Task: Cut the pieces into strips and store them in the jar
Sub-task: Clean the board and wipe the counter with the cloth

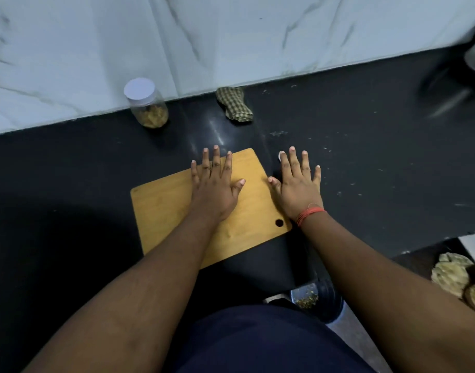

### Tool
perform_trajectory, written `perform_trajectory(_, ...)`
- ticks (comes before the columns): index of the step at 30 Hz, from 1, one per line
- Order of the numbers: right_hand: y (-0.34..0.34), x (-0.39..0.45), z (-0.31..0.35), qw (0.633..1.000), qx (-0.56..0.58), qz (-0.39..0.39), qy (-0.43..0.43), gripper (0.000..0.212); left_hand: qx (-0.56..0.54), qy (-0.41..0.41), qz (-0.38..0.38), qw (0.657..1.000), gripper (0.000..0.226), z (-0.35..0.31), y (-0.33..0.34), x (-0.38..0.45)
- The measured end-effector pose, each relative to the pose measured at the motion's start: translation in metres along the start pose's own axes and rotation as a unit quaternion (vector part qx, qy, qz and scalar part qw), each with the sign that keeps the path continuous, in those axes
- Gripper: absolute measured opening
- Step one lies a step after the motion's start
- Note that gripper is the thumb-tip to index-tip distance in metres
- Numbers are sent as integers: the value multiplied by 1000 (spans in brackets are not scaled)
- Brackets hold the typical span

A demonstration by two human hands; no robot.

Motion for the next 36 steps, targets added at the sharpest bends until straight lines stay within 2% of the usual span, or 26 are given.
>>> perform_trajectory(3, 0, -10, -33, 1000, -6, -9, 22, 62, 10, 20, -5, 1000, 76, -28, 1, 6)
perform_trajectory(9, -4, -29, -56, 994, -65, -82, 32, 33, 9, 27, 2, 1000, 75, -59, 2, 12)
perform_trajectory(13, -8, -24, -56, 995, -47, -76, 41, 19, 10, 9, 12, 1000, 75, -57, 2, 8)
perform_trajectory(16, -12, -17, -49, 997, 7, -69, 45, 14, -10, -30, 13, 999, 74, -38, 3, -3)
perform_trajectory(19, -14, -13, -32, 990, 120, -64, 26, 8, -39, -101, -14, 994, 74, -4, -5, -21)
perform_trajectory(22, -10, -6, -9, 978, 205, -24, 15, 4, -40, -174, -21, 984, 76, 33, -10, -48)
perform_trajectory(26, -4, 1, 24, 976, 218, 16, 7, 22, -61, -288, -23, 956, 79, 67, -7, -103)
perform_trajectory(29, -6, 2, 43, 990, 135, 2, -39, 31, -98, -360, -33, 927, 81, 77, -2, -140)
perform_trajectory(32, 2, 7, 47, 994, 92, -22, -48, 32, -201, -444, -84, 869, 84, 87, 2, -167)
perform_trajectory(34, 15, 9, 45, 995, 86, -22, -36, 29, -239, -469, -117, 842, 80, 92, 1, -177)
perform_trajectory(36, 20, 10, 46, 995, 89, -19, -31, 27, -231, -455, -143, 848, 68, 90, -8, -178)
Point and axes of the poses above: each hand's wrist, its own x-axis towards the middle knuckle, its own y-axis out of the palm, z = x × y, the point moved 8 cm from there along x, towards the middle knuckle, and after that the axes turned 12 degrees about y, right-handed, at the moved point
